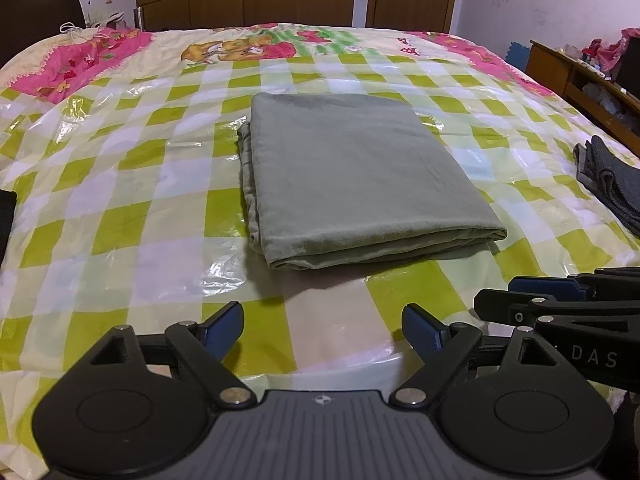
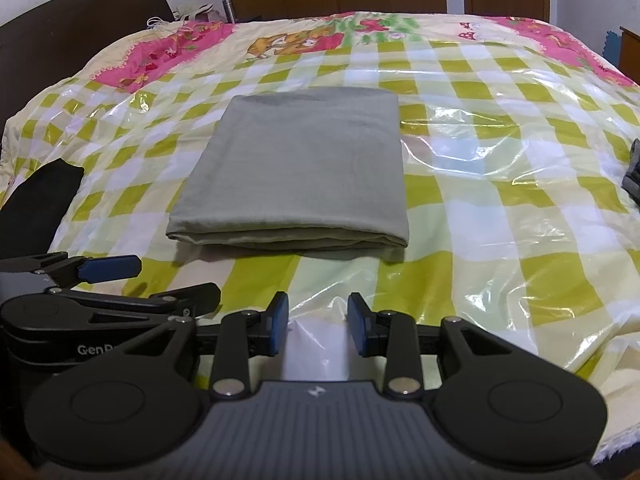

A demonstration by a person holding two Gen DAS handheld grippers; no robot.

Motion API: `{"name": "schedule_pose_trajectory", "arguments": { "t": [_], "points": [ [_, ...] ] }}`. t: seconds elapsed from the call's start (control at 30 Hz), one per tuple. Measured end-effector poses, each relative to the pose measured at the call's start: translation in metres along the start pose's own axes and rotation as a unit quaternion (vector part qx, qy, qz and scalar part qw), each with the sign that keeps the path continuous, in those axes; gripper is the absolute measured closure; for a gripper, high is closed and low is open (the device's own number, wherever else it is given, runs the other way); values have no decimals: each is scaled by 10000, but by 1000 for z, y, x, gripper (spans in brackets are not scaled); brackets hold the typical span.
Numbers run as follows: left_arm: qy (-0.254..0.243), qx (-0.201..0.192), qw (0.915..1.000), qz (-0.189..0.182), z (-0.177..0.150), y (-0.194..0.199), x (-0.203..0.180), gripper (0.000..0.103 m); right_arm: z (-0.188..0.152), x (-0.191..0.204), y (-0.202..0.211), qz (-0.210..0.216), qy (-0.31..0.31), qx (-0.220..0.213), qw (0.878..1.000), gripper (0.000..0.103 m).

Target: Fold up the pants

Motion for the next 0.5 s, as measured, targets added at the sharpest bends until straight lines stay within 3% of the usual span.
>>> {"name": "schedule_pose_trajectory", "arguments": {
  "t": [0.5],
  "points": [
    [32,-35,10000,-14,-1,1,0,6,-2,-2,2,-56,-51,-5,10000,67]
  ]
}}
Point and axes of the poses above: each gripper's, at about its wrist camera, not at the fingertips, and y roughly against the way its jaws point, x to its left, z to its top, the point moved 2 cm from there along -y, roughly the way its jaws point, and after that the axes turned 9 degrees about -y, right-handed, at the moved point
